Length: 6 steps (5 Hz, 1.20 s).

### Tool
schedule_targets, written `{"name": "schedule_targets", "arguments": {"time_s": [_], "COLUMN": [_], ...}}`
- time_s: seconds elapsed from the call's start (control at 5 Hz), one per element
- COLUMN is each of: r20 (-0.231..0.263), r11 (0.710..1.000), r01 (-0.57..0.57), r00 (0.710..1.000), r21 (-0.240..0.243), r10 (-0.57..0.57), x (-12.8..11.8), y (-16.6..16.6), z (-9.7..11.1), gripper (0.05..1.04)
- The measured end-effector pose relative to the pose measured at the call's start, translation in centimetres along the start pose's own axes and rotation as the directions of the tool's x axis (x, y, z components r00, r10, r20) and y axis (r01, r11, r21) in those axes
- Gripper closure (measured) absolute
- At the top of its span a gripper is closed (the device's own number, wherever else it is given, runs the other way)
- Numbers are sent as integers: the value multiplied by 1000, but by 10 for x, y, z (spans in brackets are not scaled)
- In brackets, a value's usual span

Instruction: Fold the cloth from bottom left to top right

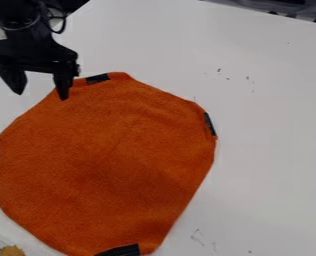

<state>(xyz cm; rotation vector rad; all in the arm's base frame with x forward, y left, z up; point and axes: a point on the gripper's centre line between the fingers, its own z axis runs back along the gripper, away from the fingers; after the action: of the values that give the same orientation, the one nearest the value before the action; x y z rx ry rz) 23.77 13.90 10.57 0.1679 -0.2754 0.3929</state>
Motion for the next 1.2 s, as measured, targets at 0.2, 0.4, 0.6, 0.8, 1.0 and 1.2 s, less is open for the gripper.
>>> {"name": "schedule_targets", "arguments": {"time_s": [0.2, 0.4, 0.6, 0.8, 1.0, 1.2], "r20": [7, 1, 0, -32, -85, -121], "r11": [998, 990, 980, 976, 976, 976], "r01": [-60, -143, -197, -209, -203, -203], "r00": [998, 990, 980, 977, 974, 970], "r21": [-7, 11, 30, 60, 75, 80], "r10": [60, 143, 197, 211, 210, 211], "x": [1, -7, -22, -39, -57, -67], "y": [19, 42, 64, 81, 91, 97], "z": [-12, -36, -65, -83, -92, -92], "gripper": [82, 82, 82, 82, 82, 82]}}
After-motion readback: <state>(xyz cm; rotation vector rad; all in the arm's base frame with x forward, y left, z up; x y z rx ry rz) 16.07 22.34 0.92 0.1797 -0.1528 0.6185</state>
